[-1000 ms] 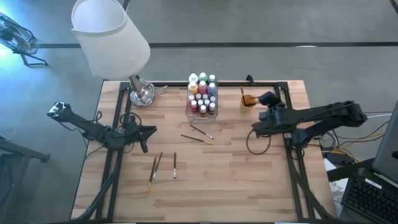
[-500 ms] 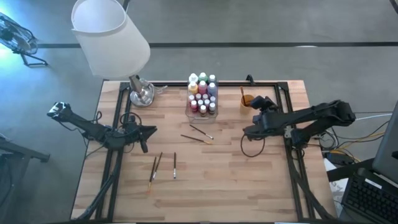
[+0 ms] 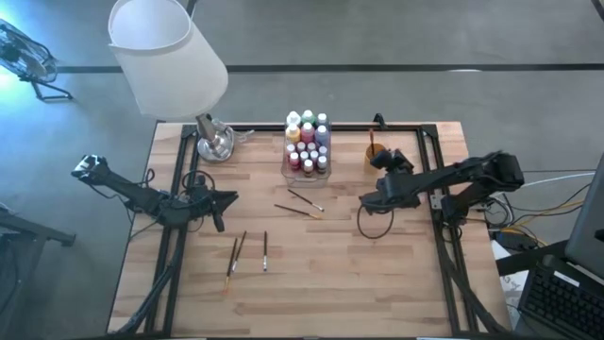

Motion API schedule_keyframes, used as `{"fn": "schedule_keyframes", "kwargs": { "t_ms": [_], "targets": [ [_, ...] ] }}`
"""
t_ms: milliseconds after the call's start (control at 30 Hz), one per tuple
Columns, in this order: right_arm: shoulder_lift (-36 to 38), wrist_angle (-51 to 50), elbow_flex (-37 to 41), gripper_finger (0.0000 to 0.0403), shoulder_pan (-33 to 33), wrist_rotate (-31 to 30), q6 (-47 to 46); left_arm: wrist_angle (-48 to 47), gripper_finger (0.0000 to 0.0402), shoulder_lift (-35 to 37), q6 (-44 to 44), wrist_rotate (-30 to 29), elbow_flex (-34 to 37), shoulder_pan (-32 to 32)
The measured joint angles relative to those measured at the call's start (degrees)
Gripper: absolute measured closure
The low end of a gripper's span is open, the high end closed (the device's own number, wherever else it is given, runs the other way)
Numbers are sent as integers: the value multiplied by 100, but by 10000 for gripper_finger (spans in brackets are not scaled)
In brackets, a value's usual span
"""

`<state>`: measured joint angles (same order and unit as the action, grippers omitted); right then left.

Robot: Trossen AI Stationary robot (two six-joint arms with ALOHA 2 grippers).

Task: Pick & Place Paint Supplies
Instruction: Put the silver paint brush into the cup

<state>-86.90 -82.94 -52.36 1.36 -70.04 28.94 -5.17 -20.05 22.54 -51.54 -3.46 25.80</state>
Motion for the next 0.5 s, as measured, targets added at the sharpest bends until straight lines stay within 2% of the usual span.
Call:
{"fn": "schedule_keyframes", "kwargs": {
  "t_ms": [500],
  "targets": [
    [-278,120,-13,391,-30,-46,-105,0,344,-2,0,1,0,0]
  ]
}}
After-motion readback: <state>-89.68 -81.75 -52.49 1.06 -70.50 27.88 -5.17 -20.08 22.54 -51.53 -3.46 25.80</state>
